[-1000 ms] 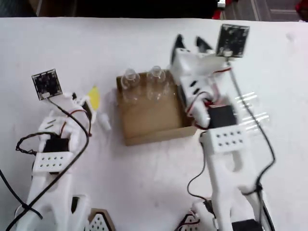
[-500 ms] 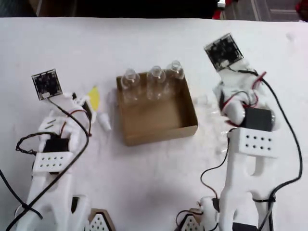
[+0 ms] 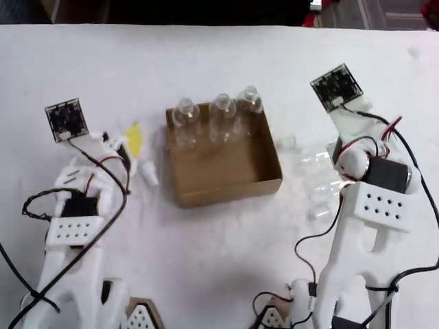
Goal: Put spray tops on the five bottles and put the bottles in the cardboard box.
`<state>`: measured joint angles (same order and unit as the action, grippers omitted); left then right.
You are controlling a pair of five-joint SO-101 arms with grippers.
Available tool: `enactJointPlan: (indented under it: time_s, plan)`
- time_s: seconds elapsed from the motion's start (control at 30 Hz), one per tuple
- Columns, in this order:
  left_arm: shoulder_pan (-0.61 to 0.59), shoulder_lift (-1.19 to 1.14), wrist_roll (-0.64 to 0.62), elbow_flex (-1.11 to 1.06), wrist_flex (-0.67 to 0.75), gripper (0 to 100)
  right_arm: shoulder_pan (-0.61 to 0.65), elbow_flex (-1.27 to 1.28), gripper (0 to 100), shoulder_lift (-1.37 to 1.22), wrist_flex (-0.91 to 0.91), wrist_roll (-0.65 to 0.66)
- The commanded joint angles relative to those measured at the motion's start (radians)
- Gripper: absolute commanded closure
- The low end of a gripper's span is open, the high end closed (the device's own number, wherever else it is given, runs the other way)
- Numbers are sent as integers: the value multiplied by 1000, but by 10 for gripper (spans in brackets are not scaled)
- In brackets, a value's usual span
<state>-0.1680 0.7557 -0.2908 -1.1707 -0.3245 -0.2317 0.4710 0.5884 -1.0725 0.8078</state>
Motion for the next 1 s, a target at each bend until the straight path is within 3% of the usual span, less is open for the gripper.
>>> enactJointPlan:
  time_s: [0.0,0.13,0.3,0.37,0.63,0.8,0.97]
  plan:
    - [-4,10,-3,6,21,771,-15,8,839,27,2,14]
    - [-4,10,-5,5,20,771,-13,34,839,27,2,31]
    - [-4,12,-5,-5,23,771,-12,80,839,18,2,330]
    - [-4,12,-5,-6,23,771,2,109,839,18,7,379]
    - [-4,12,-5,-8,23,771,31,172,836,18,82,391]
    - [-4,12,-3,-8,25,771,30,166,830,-2,125,486]
    - [-4,12,75,-8,25,773,28,-5,757,-134,13,499]
